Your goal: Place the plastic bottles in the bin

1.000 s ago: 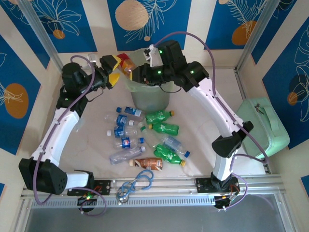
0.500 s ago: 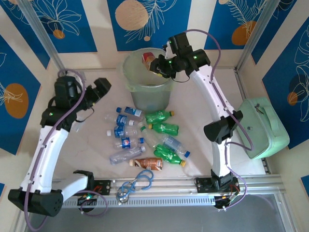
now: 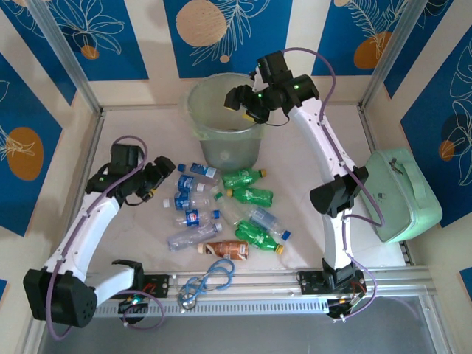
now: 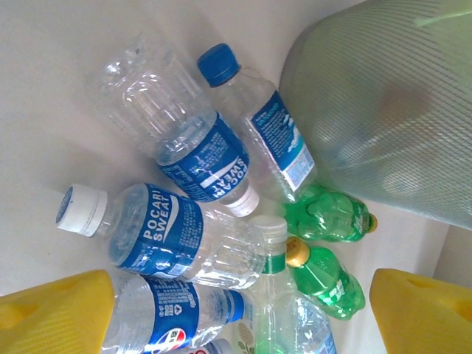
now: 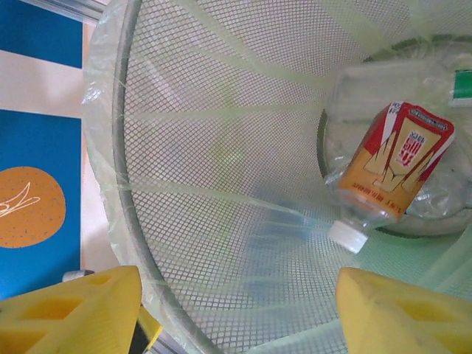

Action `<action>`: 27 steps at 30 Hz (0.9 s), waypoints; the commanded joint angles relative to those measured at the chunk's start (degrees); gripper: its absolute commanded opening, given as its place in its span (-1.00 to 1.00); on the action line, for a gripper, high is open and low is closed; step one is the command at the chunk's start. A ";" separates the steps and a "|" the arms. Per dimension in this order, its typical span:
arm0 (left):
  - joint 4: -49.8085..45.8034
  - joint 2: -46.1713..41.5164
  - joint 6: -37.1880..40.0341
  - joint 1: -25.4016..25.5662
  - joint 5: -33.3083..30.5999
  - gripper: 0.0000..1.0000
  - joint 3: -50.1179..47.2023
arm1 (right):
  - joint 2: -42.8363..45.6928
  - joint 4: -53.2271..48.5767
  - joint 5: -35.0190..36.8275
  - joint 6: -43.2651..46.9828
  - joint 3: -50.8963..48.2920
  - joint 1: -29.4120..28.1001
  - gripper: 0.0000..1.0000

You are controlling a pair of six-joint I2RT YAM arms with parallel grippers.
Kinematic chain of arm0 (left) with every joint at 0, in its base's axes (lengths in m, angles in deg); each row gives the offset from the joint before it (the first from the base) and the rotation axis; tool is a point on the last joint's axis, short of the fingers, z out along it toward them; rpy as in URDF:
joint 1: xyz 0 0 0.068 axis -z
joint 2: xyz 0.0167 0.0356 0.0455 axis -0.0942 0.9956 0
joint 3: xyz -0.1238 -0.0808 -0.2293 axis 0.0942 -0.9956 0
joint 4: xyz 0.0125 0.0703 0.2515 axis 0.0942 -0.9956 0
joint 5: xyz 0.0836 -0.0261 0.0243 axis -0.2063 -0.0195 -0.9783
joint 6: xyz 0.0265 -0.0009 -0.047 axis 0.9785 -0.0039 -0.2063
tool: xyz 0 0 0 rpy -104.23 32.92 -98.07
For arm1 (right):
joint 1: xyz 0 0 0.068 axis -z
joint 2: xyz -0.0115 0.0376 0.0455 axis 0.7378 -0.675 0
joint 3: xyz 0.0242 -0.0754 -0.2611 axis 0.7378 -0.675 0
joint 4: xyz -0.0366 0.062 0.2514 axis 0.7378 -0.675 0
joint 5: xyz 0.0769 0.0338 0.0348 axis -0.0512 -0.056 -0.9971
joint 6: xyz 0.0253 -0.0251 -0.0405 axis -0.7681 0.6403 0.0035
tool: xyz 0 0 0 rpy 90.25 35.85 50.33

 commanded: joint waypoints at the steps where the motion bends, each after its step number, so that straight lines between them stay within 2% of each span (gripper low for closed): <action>1: 2.13 1.63 -3.52 -0.60 -1.11 0.74 -2.19 | 2.94 -1.15 0.19 1.79 1.52 -0.90 0.41; 5: 6.19 4.73 -7.11 -1.04 -0.25 0.70 -4.78 | 9.07 2.11 1.80 4.36 -4.26 -3.74 0.41; 10: 10.04 9.93 -9.76 -1.04 -0.53 0.70 -5.14 | 19.99 10.76 2.65 7.63 -18.86 -8.74 0.42; 15: 11.39 13.94 -10.31 -1.09 -3.55 0.70 -2.38 | 28.67 16.60 2.75 8.45 -32.59 -13.12 0.45; 21: 9.13 19.20 -9.12 -1.24 -8.79 0.69 1.91 | 32.86 18.40 3.35 6.86 -41.03 -14.60 0.45; 27: 9.52 24.67 -10.26 -1.32 -8.33 0.69 3.70 | 34.32 20.03 2.92 5.94 -43.98 -14.70 0.46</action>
